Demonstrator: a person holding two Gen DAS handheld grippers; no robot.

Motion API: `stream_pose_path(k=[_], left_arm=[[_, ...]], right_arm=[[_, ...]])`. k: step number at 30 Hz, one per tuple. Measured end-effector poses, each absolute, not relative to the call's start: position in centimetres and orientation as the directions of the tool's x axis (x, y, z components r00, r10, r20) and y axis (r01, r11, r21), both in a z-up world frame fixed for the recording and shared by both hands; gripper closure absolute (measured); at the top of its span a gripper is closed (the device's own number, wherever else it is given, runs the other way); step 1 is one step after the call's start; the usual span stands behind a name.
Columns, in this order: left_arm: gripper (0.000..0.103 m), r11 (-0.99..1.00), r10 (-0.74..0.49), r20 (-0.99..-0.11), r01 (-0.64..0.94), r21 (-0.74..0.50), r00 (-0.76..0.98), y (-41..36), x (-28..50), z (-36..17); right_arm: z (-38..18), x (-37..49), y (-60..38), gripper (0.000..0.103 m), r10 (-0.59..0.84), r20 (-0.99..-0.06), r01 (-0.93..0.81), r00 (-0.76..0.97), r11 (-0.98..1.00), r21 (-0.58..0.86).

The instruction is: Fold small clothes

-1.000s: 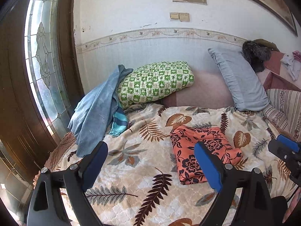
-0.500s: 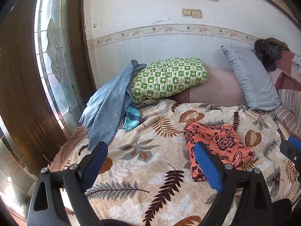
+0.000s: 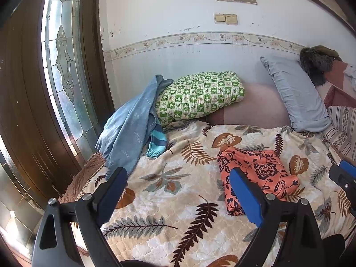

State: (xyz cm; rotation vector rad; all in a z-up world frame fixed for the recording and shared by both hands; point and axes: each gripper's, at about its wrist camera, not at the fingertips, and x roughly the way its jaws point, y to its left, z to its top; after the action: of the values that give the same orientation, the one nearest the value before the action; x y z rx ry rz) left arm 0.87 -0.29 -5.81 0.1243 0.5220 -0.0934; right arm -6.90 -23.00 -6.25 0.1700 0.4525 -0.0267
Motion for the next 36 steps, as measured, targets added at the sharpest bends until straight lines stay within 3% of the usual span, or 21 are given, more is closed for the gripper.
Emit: stream_pose_path(k=[36], left_arm=[[0.01, 0.98, -0.096, -0.472, 0.165, 0.107, 0.876, -1.3, 0.4, -5.6]], right_arm=[[-7.4, -6.3, -22.6, 0.04, 0.009, -0.452, 0.061, 0.892, 0.988, 0.14]])
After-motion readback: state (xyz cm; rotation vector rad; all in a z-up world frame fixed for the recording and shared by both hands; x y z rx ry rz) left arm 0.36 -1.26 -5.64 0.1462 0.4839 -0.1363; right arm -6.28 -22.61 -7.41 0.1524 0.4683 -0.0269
